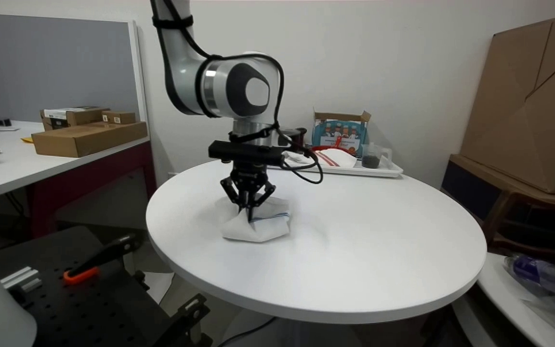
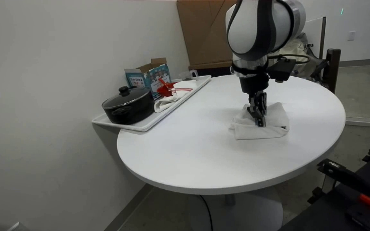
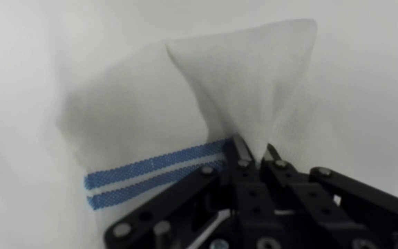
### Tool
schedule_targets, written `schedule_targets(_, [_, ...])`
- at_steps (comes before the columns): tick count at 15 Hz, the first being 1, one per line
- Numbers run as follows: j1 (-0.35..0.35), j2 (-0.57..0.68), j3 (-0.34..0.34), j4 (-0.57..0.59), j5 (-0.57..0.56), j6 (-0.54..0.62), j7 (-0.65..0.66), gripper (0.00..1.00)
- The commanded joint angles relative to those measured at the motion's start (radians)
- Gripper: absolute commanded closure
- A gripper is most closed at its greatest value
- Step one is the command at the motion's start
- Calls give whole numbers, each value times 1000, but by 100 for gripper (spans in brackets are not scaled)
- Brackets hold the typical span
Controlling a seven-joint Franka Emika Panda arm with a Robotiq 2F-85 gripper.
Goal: Slide the white towel across the table.
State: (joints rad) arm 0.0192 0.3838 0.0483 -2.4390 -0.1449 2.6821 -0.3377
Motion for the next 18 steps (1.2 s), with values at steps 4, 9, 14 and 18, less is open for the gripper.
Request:
schedule_targets(4, [87, 169, 101, 256, 9, -98, 70, 98])
schedule_targets(9, [97, 126, 278, 116, 49, -65, -32, 98])
schedule_targets(14, [46, 14, 248, -56, 91, -50, -20, 98])
schedule_targets(18, [-52, -18, 144, -8, 122, 4, -34, 98])
